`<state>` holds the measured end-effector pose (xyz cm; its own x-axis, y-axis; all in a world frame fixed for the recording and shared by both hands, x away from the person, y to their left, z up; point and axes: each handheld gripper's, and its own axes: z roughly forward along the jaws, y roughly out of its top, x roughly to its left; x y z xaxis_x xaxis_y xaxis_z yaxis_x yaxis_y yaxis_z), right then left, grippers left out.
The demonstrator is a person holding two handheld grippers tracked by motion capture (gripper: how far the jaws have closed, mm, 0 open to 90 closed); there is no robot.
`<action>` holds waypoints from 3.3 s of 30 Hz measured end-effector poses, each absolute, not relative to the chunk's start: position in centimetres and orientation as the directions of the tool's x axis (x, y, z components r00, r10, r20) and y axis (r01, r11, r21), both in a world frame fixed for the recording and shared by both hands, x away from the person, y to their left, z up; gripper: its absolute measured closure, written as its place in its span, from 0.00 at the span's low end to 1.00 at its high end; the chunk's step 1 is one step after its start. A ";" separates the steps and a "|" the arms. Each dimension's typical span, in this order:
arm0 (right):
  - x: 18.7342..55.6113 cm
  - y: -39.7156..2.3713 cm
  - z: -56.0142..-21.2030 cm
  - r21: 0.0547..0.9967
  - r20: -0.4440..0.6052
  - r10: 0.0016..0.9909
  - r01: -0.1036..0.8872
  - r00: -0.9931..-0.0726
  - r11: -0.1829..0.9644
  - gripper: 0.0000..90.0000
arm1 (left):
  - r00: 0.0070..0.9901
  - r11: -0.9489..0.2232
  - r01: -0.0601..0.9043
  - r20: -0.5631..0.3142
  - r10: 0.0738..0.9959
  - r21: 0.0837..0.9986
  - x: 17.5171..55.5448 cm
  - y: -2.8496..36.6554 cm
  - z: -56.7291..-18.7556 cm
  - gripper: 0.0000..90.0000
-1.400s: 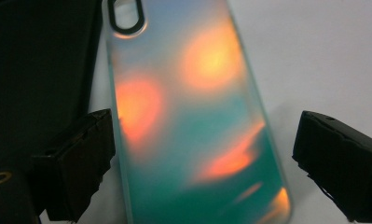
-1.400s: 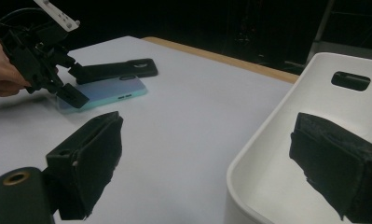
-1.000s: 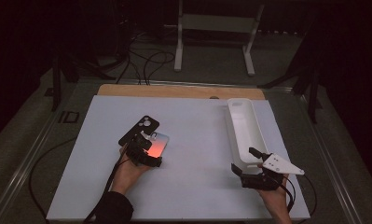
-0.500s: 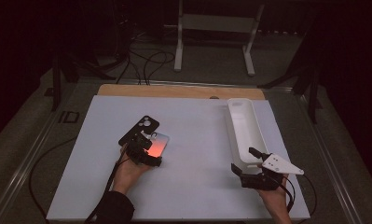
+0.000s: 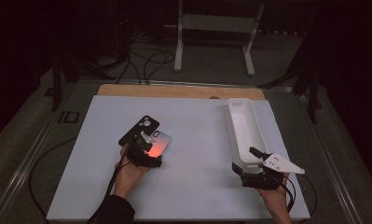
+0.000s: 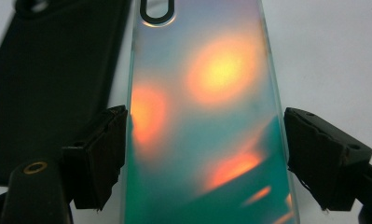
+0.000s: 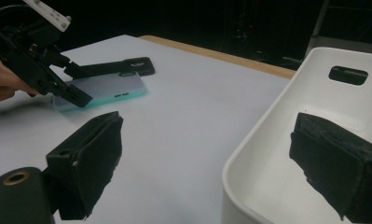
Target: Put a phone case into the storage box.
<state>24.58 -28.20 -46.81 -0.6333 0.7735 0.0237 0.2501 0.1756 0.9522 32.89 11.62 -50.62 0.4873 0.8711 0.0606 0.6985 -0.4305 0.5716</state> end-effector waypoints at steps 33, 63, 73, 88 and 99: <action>28.9 -25.9 -43.7 0.926 0.060 0.718 0.307 -0.694 0.220 0.10 | 0.567 -0.416 0.465 0.098 0.818 0.781 30.5 12.7 -47.3 0.19; 33.3 -18.6 -41.9 0.884 0.250 0.560 0.422 -0.790 0.201 0.10 | 0.686 -0.448 0.267 0.158 0.710 0.853 28.6 8.6 -43.1 0.19; 34.0 -16.9 -42.1 0.840 0.355 0.523 0.510 -0.775 0.186 0.33 | 0.712 -0.440 0.221 0.164 0.683 0.871 28.0 7.0 -43.0 0.19; 33.6 -15.4 -41.7 0.809 0.445 0.437 0.560 -0.782 0.179 0.89 | 0.727 -0.448 0.216 0.163 0.667 0.868 27.8 5.7 -43.4 0.19; 33.2 -15.0 -41.8 0.815 0.425 0.467 0.552 -0.776 0.175 0.96 | 0.721 -0.463 0.278 0.136 0.680 0.841 28.2 5.7 -43.7 0.17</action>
<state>33.21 -14.96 -41.76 -0.7759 0.4665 0.4247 0.5517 0.1753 0.8154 28.19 5.66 -43.68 0.7207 0.6799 0.1357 0.2785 -0.4632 0.8414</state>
